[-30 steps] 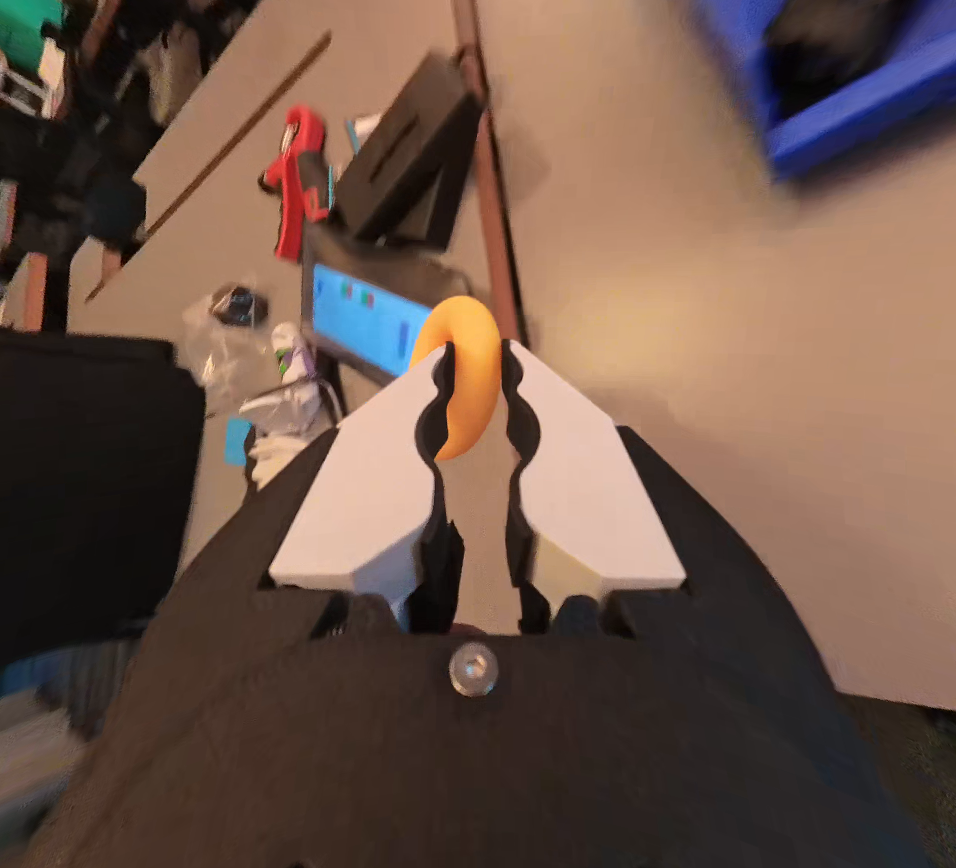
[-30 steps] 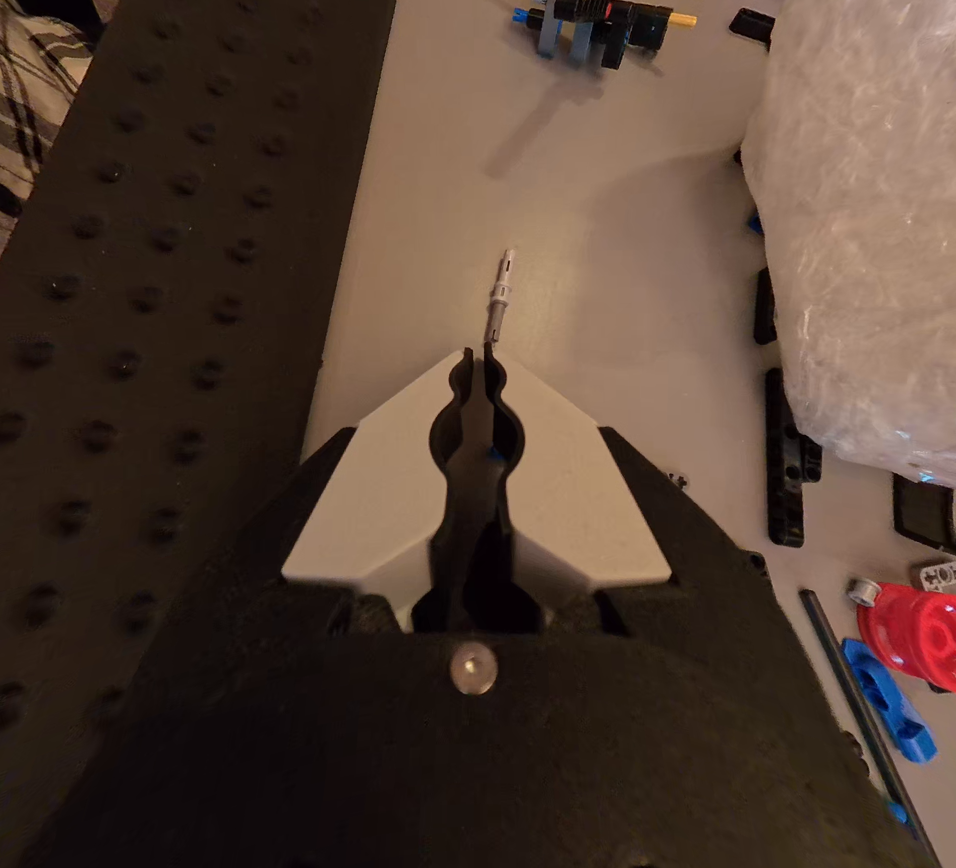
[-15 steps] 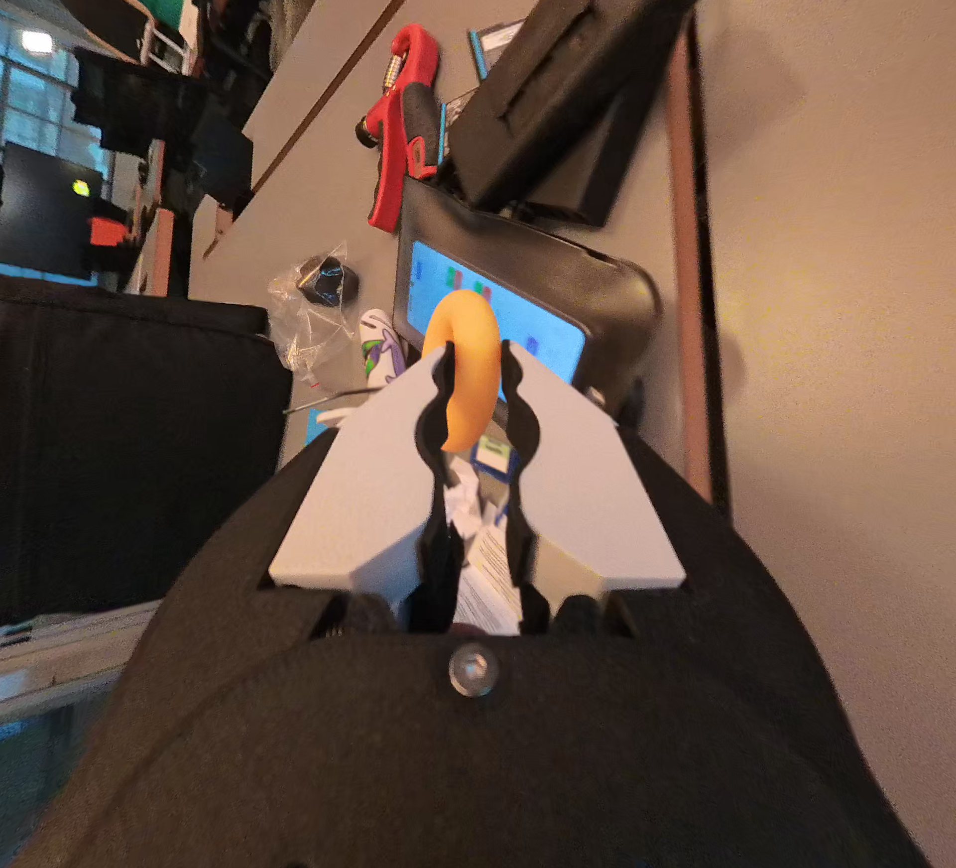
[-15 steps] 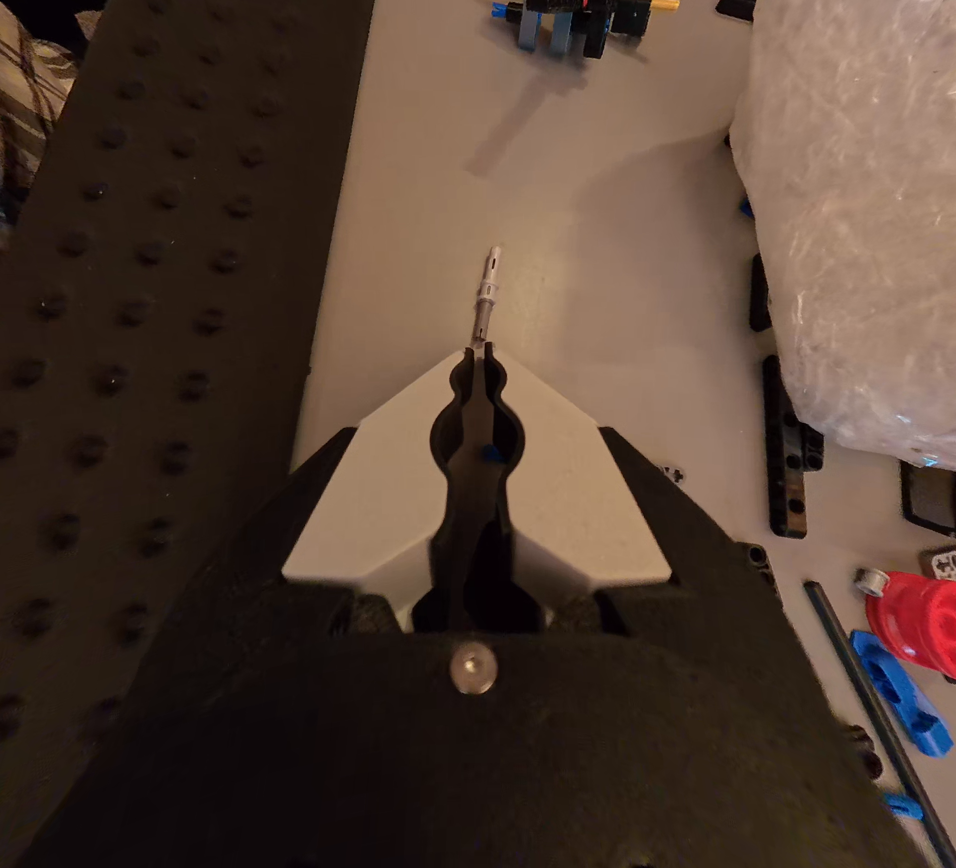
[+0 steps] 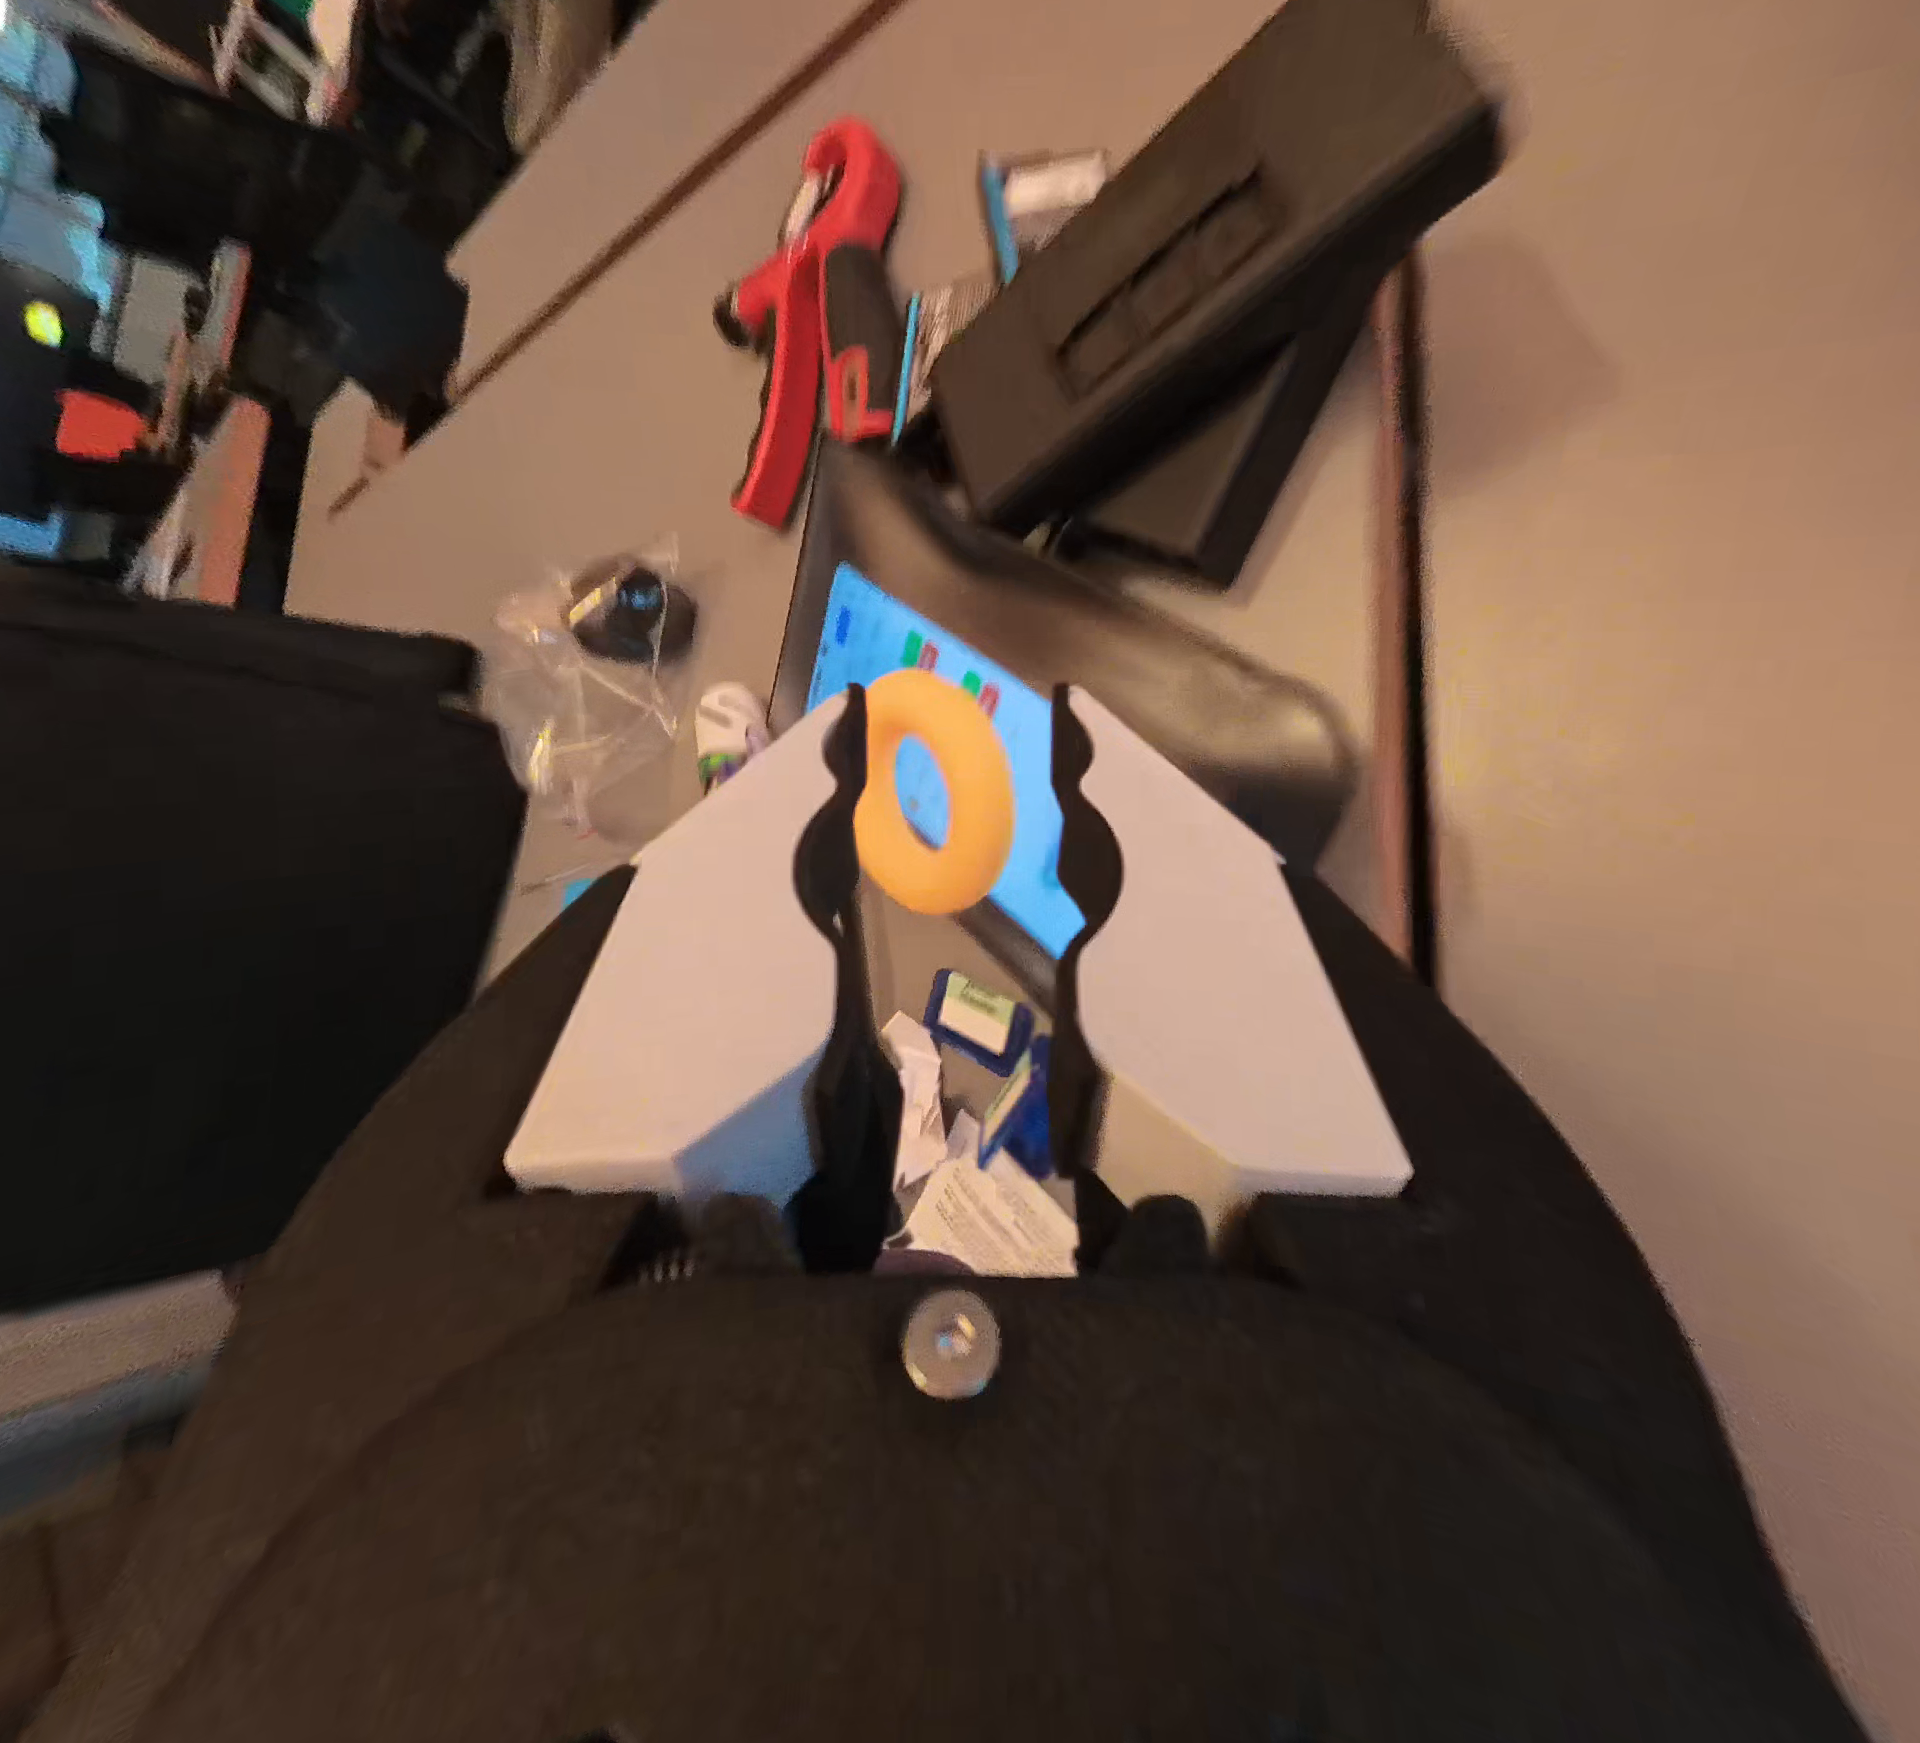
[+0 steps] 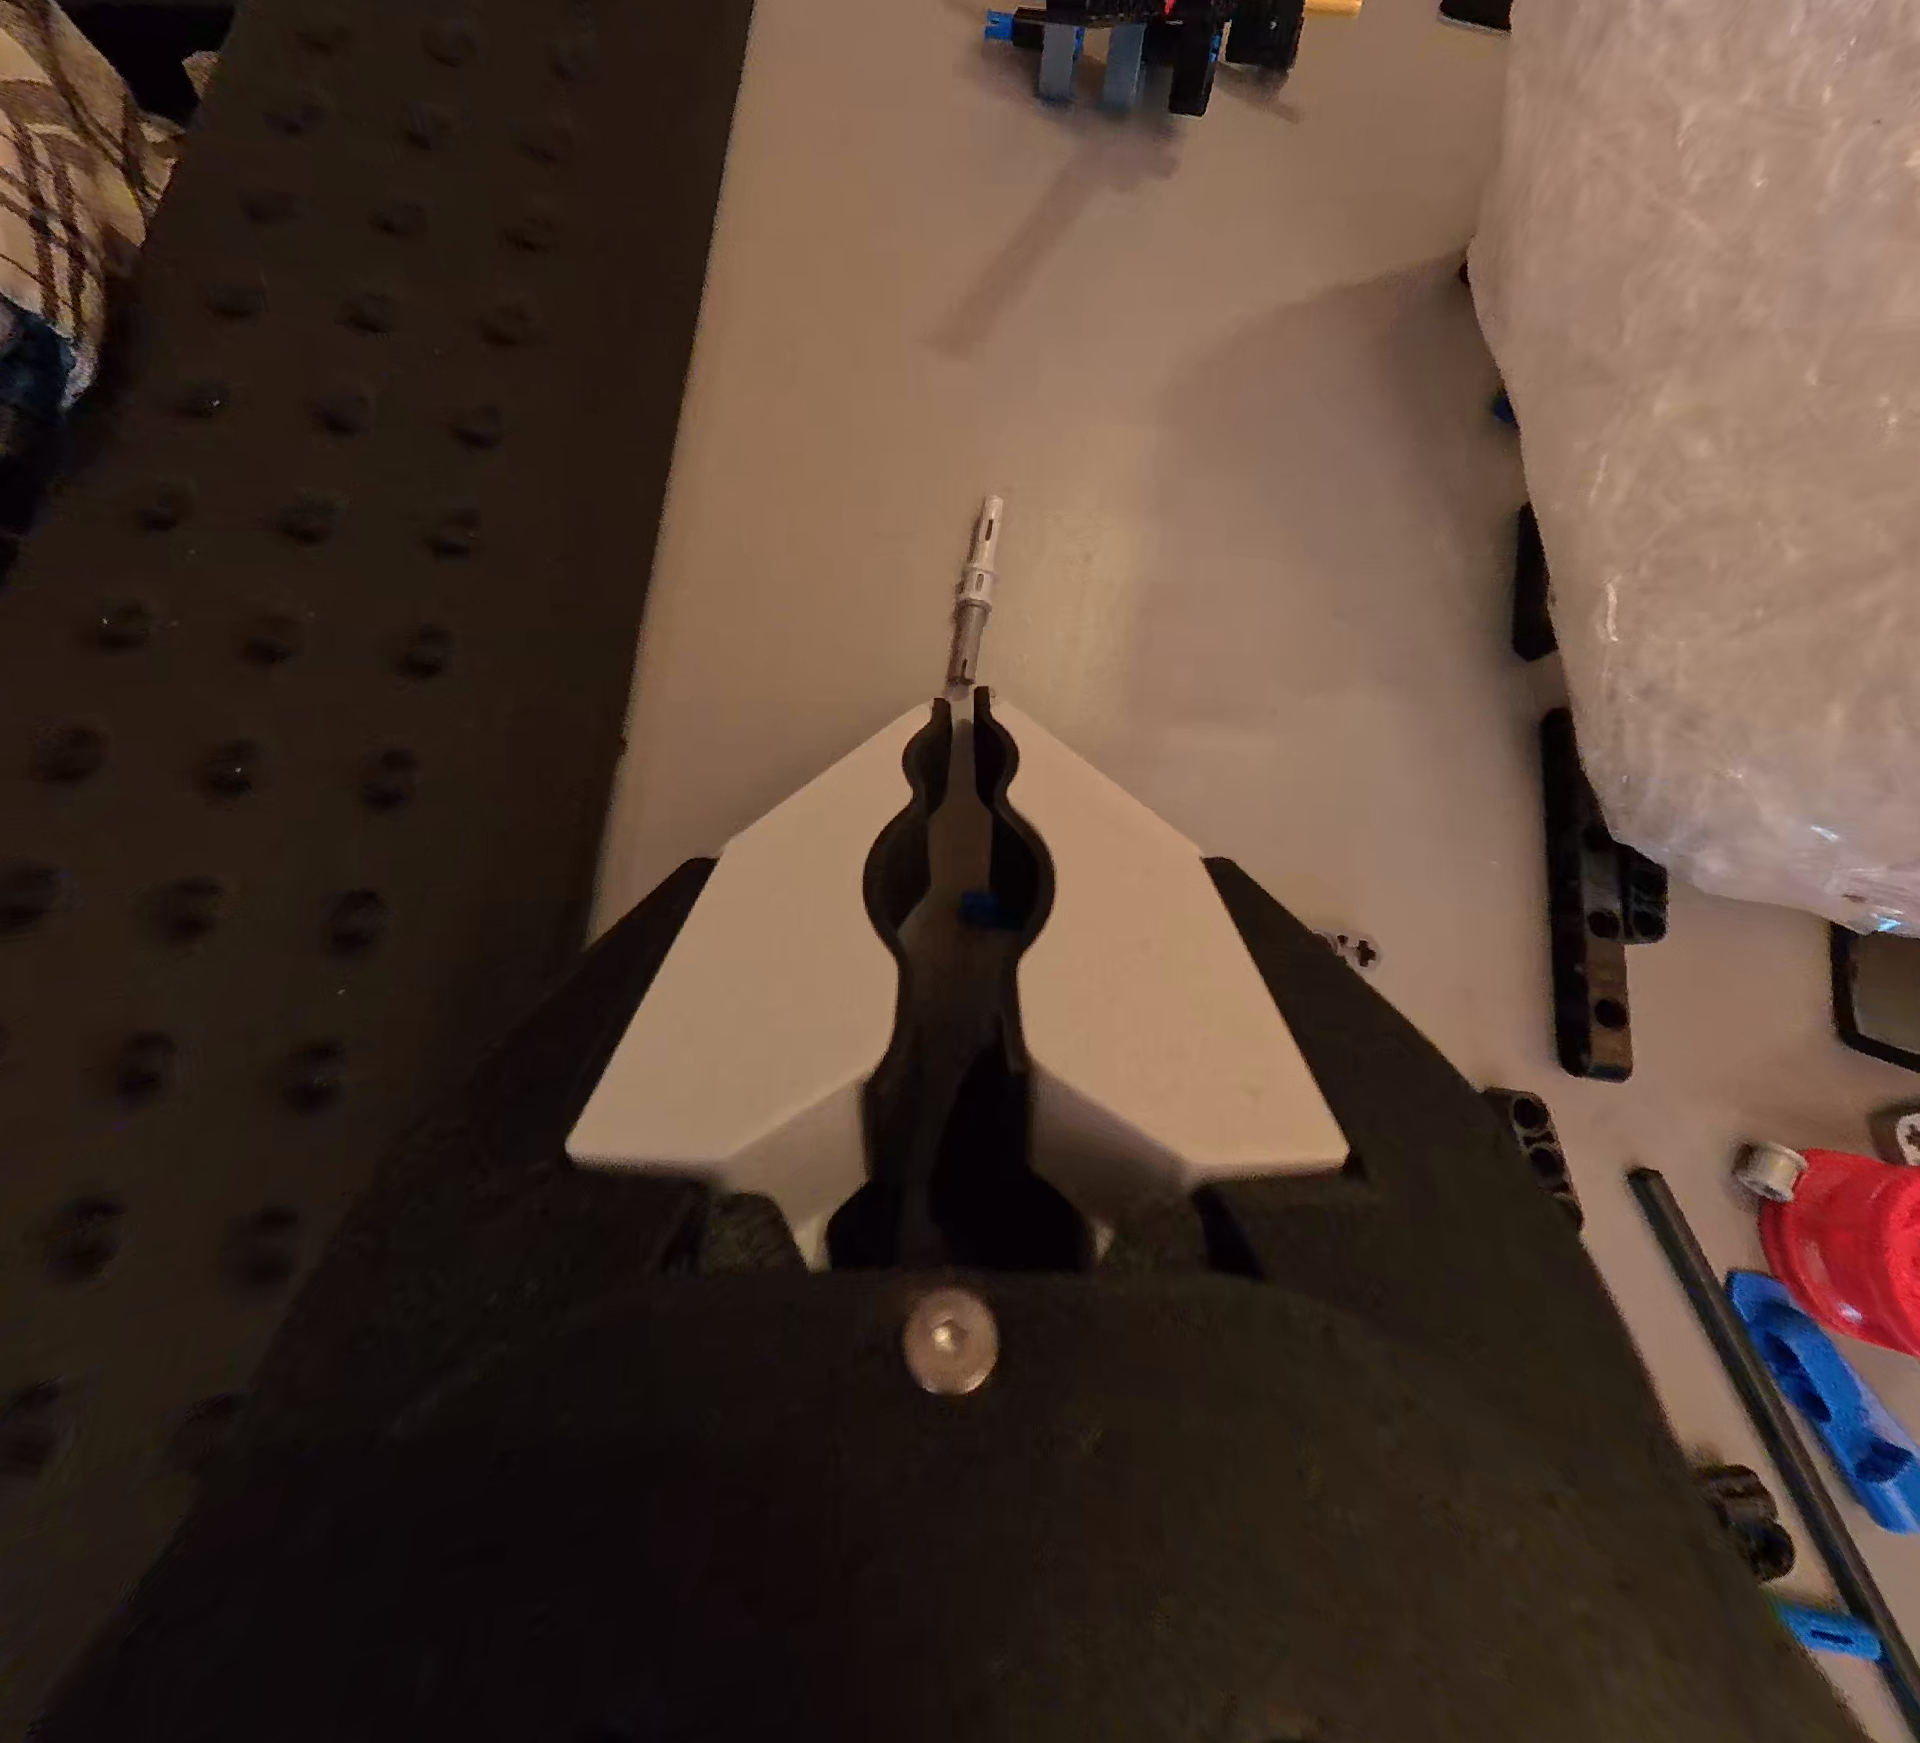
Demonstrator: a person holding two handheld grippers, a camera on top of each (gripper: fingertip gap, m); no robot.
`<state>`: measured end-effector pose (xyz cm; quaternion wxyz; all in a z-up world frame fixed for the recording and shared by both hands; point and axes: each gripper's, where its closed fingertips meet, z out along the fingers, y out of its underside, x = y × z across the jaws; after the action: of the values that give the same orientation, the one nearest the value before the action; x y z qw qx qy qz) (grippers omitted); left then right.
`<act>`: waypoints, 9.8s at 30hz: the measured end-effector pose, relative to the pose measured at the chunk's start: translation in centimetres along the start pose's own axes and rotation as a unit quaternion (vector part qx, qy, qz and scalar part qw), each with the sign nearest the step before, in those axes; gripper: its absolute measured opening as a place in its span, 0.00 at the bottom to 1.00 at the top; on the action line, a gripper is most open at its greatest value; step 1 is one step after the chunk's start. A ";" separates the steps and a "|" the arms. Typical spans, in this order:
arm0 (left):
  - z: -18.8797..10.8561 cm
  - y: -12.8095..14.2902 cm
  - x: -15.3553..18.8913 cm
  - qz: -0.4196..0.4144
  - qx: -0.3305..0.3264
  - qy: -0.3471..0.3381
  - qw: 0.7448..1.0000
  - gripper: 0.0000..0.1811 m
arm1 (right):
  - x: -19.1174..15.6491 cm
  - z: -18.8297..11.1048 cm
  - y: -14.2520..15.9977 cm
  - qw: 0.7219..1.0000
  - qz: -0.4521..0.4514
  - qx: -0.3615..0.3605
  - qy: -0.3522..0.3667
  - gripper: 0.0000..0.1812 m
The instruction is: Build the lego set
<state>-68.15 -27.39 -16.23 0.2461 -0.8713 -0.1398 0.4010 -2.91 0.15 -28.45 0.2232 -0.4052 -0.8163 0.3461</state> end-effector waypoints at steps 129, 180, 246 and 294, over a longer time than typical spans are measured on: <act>-15.7 -28.2 19.9 0.193 0.261 0.171 0.930 0.19 | 0.1 1.5 -1.7 0.999 -0.009 -0.012 0.037 0.01; -25.9 -10.1 42.2 0.162 0.209 0.489 0.831 0.26 | 0.2 1.2 -0.8 0.999 0.022 -0.018 0.046 0.01; -26.3 -11.6 49.2 0.179 0.214 0.531 0.800 0.15 | 0.1 0.7 -0.5 0.999 0.025 -0.014 0.037 0.01; -25.5 -13.8 52.8 0.186 0.254 0.526 0.790 0.20 | 1.6 -0.3 -0.9 0.997 0.031 0.008 0.072 0.01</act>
<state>-15.45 -0.58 -27.82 0.4150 -0.8626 0.2829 -0.0598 -4.06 1.15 -27.51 0.2738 -0.4519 -0.7825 0.3293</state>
